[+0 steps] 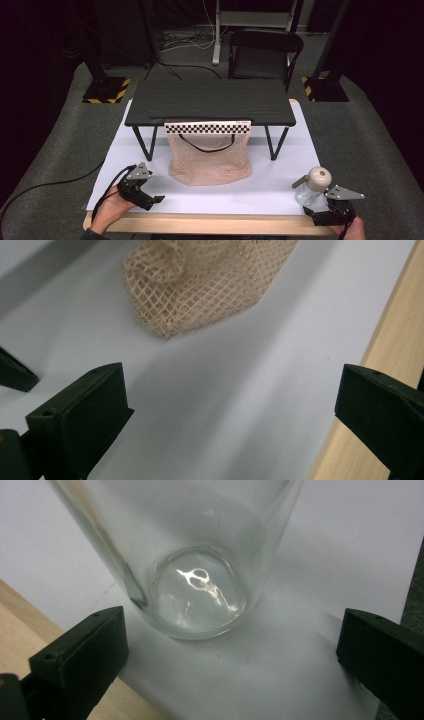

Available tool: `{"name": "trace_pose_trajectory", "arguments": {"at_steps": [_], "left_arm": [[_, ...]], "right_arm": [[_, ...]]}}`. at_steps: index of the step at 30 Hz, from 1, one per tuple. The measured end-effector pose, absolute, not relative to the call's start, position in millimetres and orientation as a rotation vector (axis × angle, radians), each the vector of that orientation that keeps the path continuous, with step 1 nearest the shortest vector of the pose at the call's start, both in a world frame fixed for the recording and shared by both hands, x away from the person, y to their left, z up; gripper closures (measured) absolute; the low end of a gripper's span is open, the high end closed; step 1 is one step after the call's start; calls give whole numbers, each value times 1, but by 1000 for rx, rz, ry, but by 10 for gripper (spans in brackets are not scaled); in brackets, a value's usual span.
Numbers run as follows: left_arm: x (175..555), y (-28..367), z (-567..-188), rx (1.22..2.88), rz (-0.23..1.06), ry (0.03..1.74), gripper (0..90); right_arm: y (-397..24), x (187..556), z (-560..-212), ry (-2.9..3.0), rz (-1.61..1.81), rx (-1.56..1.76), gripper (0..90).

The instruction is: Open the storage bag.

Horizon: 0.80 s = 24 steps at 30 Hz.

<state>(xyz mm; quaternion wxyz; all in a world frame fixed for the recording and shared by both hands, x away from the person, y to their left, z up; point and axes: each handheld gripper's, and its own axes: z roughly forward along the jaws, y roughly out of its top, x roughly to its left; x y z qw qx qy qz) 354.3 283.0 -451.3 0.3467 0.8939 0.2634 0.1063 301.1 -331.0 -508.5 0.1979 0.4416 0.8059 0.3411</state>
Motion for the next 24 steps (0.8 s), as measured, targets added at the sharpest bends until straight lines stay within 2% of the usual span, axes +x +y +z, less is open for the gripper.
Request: {"name": "trace_pose_trajectory", "arguments": {"at_steps": [24], "left_arm": [[352, 256, -417, 2322, 291, 546, 1]], "right_arm": [[-331, 301, -509, 2250, 958, 1237, 0]]}}
